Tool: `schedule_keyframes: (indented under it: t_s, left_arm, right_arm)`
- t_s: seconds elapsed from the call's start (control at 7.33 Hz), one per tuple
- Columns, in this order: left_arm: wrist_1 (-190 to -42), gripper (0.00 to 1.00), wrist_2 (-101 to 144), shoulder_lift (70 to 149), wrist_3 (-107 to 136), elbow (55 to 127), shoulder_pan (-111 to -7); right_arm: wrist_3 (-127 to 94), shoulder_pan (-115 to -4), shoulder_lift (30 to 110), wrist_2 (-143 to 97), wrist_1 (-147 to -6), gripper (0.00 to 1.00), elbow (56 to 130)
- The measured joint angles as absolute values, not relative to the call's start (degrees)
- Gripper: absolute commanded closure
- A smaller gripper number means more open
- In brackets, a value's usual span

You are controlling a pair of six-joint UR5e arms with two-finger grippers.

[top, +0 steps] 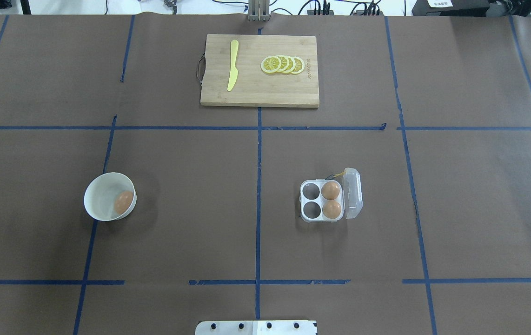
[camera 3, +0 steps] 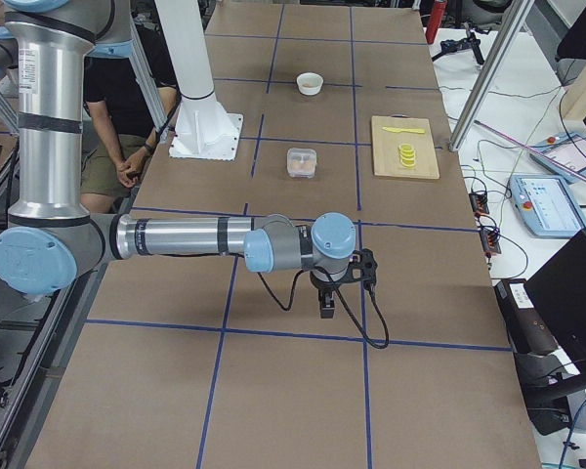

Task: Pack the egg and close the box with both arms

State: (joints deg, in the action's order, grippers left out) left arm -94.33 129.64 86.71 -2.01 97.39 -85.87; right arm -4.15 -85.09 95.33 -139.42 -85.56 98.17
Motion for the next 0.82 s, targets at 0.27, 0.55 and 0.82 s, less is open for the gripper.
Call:
schedule_keyframes:
  t_s: [0.27, 0.55, 0.82]
  left_arm:
    - [-93.76, 0.00, 129.68, 86.95, -3.42, 97.54, -85.83]
    - [-92.92, 0.00, 129.58, 87.10, -4.14, 98.28, -85.98]
    - [-92.96, 0.00, 129.75, 87.16, -4.19, 98.63, -85.97]
  right_arm:
    - [-3.96, -83.46, 95.65, -138.90, -85.60, 0.00, 99.23]
    - [-3.10, -81.41, 95.61, -138.54, -85.61, 0.00, 99.95]
    - [-1.60, -80.33, 96.01, -137.92, -85.61, 0.00, 100.32]
